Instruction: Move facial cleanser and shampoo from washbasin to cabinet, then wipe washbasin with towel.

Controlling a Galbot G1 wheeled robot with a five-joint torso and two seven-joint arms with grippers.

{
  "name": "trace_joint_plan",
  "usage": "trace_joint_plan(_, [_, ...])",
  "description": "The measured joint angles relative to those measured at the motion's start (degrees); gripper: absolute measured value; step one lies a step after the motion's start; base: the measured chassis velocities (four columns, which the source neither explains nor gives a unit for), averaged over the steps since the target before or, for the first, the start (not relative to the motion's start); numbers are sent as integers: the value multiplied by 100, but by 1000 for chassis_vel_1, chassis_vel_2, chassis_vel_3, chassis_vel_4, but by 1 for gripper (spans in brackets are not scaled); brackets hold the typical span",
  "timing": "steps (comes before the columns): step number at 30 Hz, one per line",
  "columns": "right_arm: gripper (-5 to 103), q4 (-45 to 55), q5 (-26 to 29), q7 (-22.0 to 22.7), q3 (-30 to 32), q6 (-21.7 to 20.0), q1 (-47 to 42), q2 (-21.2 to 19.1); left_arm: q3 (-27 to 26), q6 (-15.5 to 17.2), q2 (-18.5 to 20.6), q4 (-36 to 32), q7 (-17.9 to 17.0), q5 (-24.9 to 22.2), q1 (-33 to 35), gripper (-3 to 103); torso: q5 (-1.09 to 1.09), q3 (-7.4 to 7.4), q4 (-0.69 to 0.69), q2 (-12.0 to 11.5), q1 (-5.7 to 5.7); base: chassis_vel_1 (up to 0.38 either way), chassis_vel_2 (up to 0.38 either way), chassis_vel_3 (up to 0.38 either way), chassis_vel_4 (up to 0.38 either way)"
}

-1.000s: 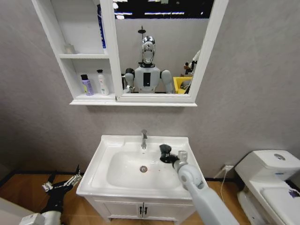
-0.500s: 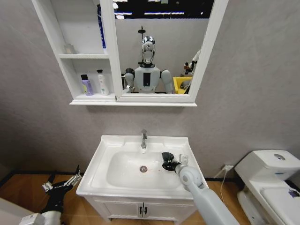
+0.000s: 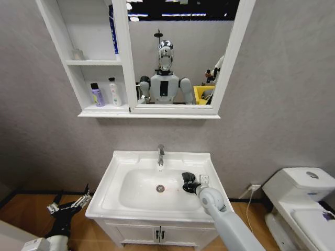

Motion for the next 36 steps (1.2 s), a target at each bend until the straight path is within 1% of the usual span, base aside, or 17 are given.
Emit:
trace_joint_plan(5, [2, -139, -65, -6, -20, 48, 16, 60, 0, 0, 0, 0, 0, 0, 0, 100, 0, 0, 0, 0, 0, 0, 0, 0, 0])
trace_joint_plan(13, [2, -477, -136, -189, -102, 121, 125, 208, 0, 0, 0, 0, 0, 0, 0, 100, 0, 0, 1, 0, 0, 0, 0, 0, 0])
trace_joint_plan(16, [2, -700, -313, -382, -119, 183, 156, 272, 0, 0, 0, 0, 0, 0, 0, 100, 0, 0, 0, 0, 0, 0, 0, 0, 0])
trace_joint_plan(21, [2, -968, -428, -550, -155, 277, 211, 390, 0, 0, 0, 0, 0, 0, 0, 100, -1, 0, 1, 0, 0, 0, 0, 0, 0])
trace_joint_plan(23, [2, -1112, -583, -772, -185, 415, 222, 432, 0, 0, 0, 0, 0, 0, 0, 100, -1, 0, 1, 0, 0, 0, 0, 0, 0])
trace_joint_plan(24, [2, -1112, -583, -772, -185, 415, 222, 432, 0, 0, 0, 0, 0, 0, 0, 100, -1, 0, 1, 0, 0, 0, 0, 0, 0])
trace_joint_plan(26, [2, -1199, -665, -933, -204, 494, 235, 468, 0, 0, 0, 0, 0, 0, 0, 100, -1, 0, -1, 1, 0, 0, 0, 0, 0])
trace_joint_plan(35, [2, -1444, -829, -1242, -335, 585, 343, 631, 0, 0, 0, 0, 0, 0, 0, 100, 0, 1, 0, 0, 1, 0, 0, 0, 0])
trace_joint_plan(36, [2, -1506, -891, -1348, -376, 607, 372, 673, 0, 0, 0, 0, 0, 0, 0, 100, -1, 1, -1, 0, 1, 0, 0, 0, 0])
